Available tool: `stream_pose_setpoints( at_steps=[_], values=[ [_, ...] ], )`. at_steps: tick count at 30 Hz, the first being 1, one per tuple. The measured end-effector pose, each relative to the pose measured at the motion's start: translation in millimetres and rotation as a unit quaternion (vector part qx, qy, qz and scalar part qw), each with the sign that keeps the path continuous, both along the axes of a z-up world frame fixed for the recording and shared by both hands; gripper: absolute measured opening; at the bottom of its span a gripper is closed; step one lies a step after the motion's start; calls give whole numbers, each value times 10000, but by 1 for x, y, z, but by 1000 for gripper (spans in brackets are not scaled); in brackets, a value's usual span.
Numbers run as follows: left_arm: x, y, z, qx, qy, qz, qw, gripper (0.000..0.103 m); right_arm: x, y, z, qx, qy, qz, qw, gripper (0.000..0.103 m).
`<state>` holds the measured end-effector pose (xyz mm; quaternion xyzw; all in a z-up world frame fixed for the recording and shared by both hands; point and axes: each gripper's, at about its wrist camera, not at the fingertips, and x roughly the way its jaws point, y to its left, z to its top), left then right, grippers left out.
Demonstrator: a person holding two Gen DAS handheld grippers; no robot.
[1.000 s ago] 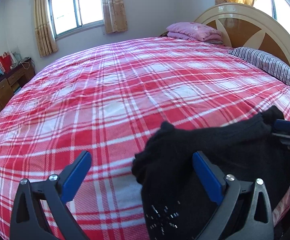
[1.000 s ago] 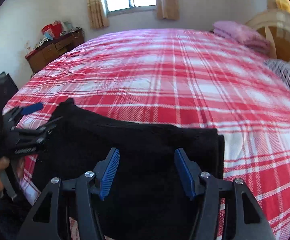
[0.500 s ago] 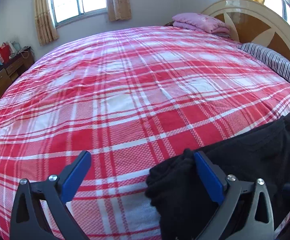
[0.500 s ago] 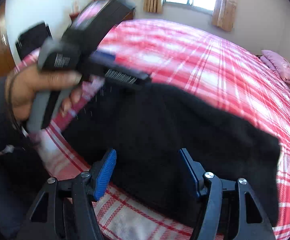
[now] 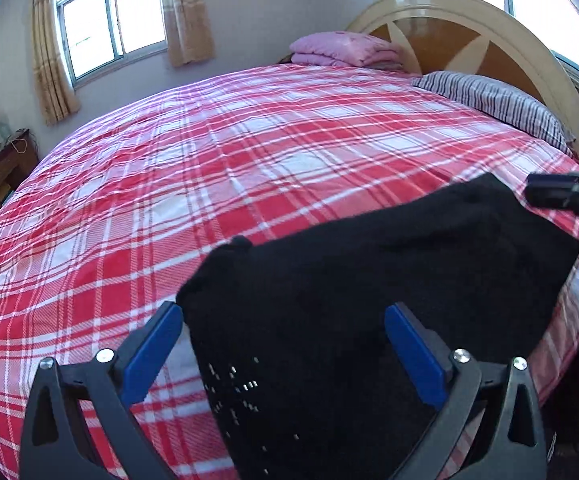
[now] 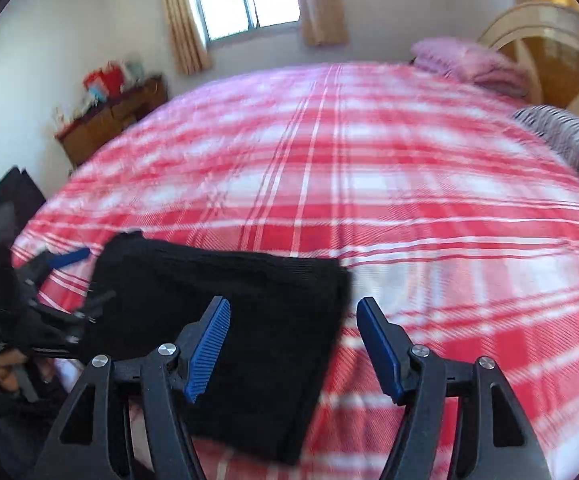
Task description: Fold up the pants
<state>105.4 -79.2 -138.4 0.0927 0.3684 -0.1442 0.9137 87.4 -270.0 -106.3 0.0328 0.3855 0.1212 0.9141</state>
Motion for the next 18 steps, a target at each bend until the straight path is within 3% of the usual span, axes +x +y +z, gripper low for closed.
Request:
stream_pose_setpoints(
  at_steps=[2,4,5,9,11,14,18],
  values=[
    [-7,1,0,20,-78,-2,10000,103,-26,-8,9,115,-72,0,9999,67],
    [-8,3,-2,26,-83,37,10000,103,-41,-5,9,83,-66,78,9999,47],
    [-7,5,-4,-5,-23,74,10000,103,-44,-3,6,23,-8,107,9999,31],
    [0,12,-12,-56,76,178,9998,103,-39,8,-23,-197,379,196,9989,16],
    [2,17,-18,-16,135,235,9996,103,-45,8,-29,-152,441,169,9988,11],
    [3,25,-22,-257,233,252,9991,103,-55,4,-26,158,490,223,9984,10],
    [4,26,-27,-394,289,204,9986,103,-49,-3,-46,78,678,80,9976,11]
  ],
)
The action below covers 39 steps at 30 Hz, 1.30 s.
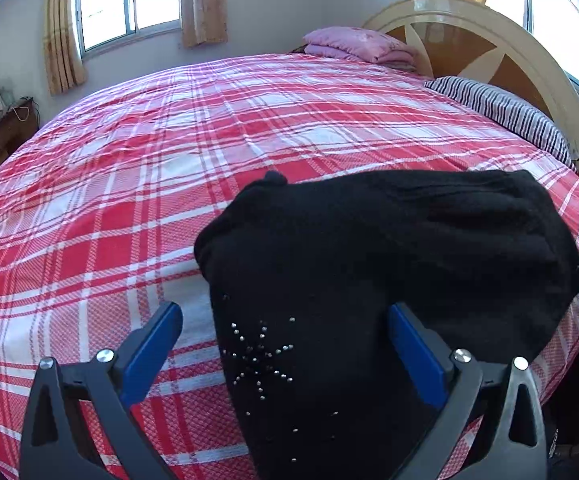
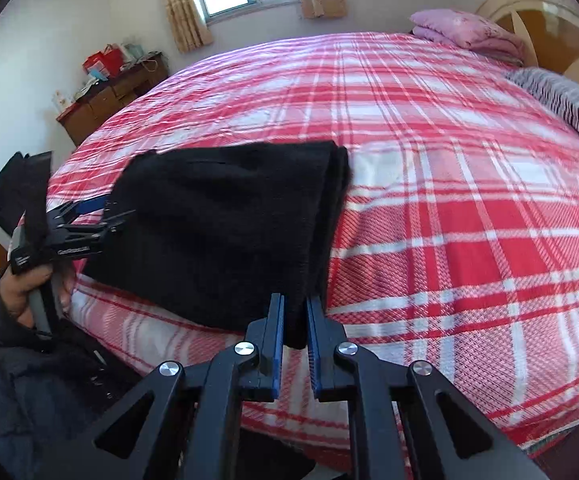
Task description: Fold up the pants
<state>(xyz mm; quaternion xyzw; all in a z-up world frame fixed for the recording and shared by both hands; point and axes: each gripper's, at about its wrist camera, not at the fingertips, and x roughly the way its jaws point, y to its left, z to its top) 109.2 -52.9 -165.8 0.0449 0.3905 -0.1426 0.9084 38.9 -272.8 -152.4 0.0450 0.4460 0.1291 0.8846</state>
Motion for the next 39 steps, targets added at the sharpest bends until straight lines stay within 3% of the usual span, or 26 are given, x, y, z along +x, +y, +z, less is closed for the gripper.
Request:
stream_pose_setpoints(
  at_steps=[2,5,8,11,16,20,23,33,39],
  values=[
    [-1,0,1,-5,-15,13,10000,103,1,-4,0,201,-82,35,9998,11],
    [-7,5,7,22,-142,84,9999,103,-1,-10,12,255,-345,-95,9990,29],
    [-10,12,12,127,-314,212,9992,103,6,-16,15,299,-415,-231,9984,34],
    [-10,22,14,111,-404,414,9983,103,27,-24,13,515,-315,-427,9973,58],
    [-1,38,7,-97,-201,582,9981,103,68,-26,-6,1299,290,-269,9907,58],
    [3,40,-3,-42,-111,569,9983,103,73,-13,-9,1068,246,-147,9939,58],
    [4,43,-6,-242,-14,596,9979,103,66,-12,-9,1152,231,4,9931,58],
    [8,40,-12,-506,97,591,9969,103,75,-4,-19,795,155,-147,9966,56],
    [9,40,-15,-522,52,554,9971,103,77,-10,-20,923,190,-91,9955,56]
  ],
)
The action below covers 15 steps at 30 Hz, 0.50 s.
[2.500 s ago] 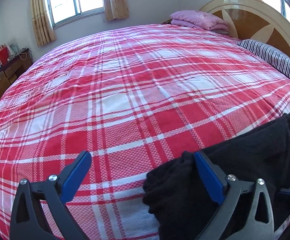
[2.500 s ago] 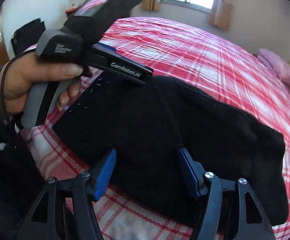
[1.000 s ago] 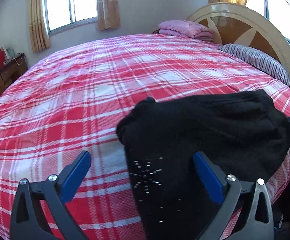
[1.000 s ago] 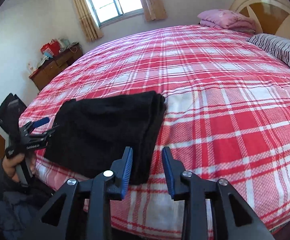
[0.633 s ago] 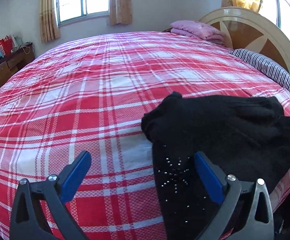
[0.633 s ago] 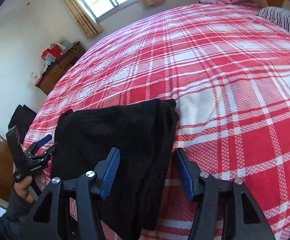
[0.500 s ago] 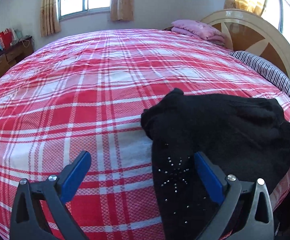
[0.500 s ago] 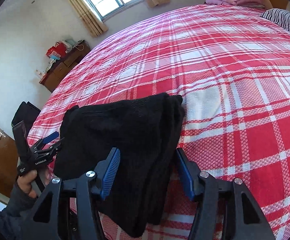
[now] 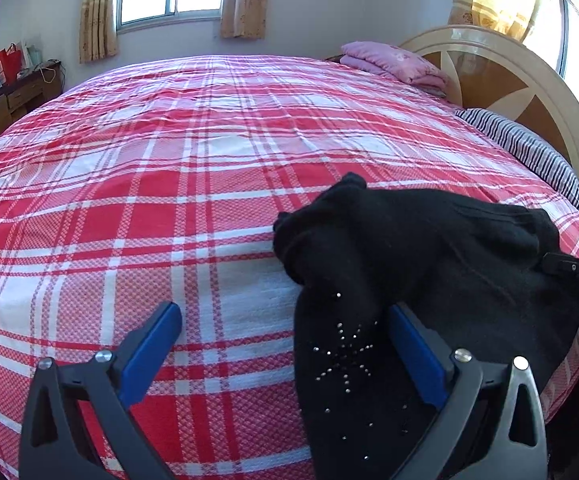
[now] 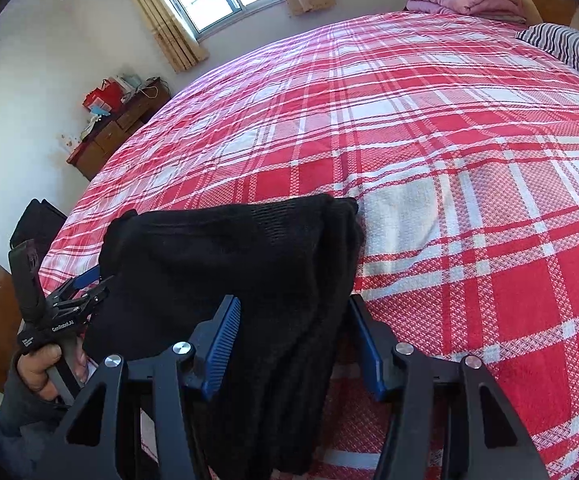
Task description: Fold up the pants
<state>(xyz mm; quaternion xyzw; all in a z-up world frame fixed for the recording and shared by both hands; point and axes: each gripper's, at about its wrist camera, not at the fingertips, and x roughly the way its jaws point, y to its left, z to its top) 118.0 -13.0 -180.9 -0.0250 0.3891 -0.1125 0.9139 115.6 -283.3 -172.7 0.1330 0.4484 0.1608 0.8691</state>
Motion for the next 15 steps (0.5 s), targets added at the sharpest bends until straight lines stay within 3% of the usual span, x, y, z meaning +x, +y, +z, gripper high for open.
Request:
stream_pose_setpoints(
  at_steps=[6,9,11,14,15],
  values=[
    [-3,1,3,-92,37,10,9999,102,-2,6,-2,-228,-97,85,9997,56],
    [-6,-3,3,-73,-58,-139,9999,93,-3,6,-2,-197,-141,68,9997,55],
    [-7,-2,3,-155,-80,-213,9996,86,-5,5,-2,-171,-212,73,9996,55],
    [-10,-7,7,-245,-76,-426,9988,55,-8,6,-1,-198,-340,90,9992,53],
    [-10,-10,8,-261,-70,-474,9985,52,-9,5,-1,-201,-344,90,9992,53]
  ],
)
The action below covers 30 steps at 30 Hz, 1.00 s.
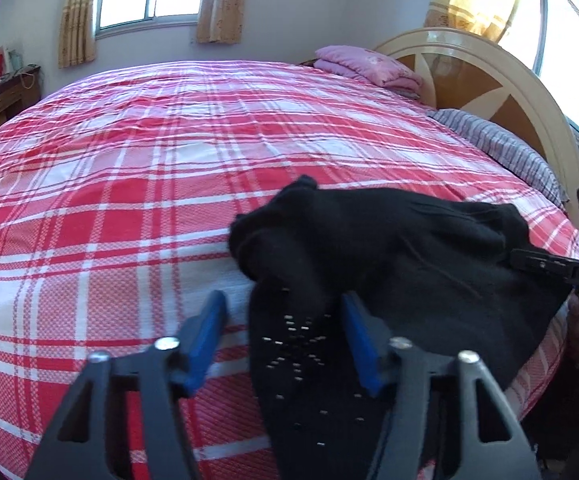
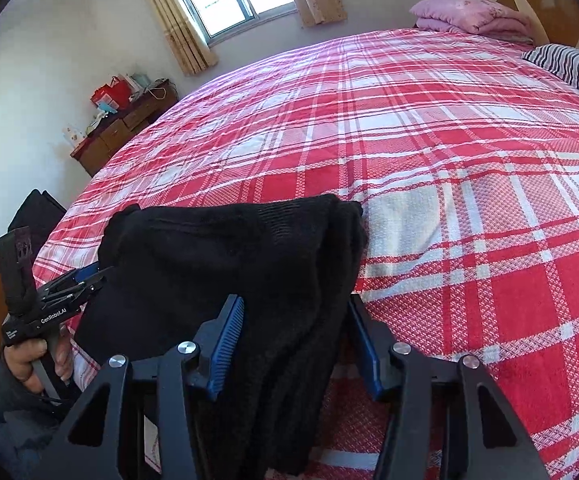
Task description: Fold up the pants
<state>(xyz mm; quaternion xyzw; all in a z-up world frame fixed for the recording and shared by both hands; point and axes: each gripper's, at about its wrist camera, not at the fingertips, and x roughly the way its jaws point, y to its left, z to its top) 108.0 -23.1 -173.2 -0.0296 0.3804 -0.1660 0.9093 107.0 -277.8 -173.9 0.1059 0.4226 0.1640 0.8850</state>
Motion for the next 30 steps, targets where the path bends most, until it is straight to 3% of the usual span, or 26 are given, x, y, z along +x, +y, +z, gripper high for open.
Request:
stream_pose_setpoints(
  at_steps=[2,4,6,10,13,20,30],
  values=[
    [0,-3,0,37,-24,-21,10000,51,1,0,0,-3,9,-5,10000,52],
    [4,5,-3,-243,89,-17,9997,51,1,0,1,22,-2,1,10000,48],
    [5,9,-3,-419,157,-31,9990,47,0,-2,2,179,-31,15,9998,37],
    [3,12,-1,-685,218,-123,9973,18,-2,-6,4,566,5,35,9984,28],
    [2,12,3,-703,213,-164,9972,13,-4,-3,11,524,-67,27,9986,26],
    [5,25,18,-937,231,-163,9952,12,-3,11,37,382,-305,185,9986,25],
    [7,66,54,-643,-187,205,9975,12,53,77,73,159,-547,803,9951,25]
  ],
)
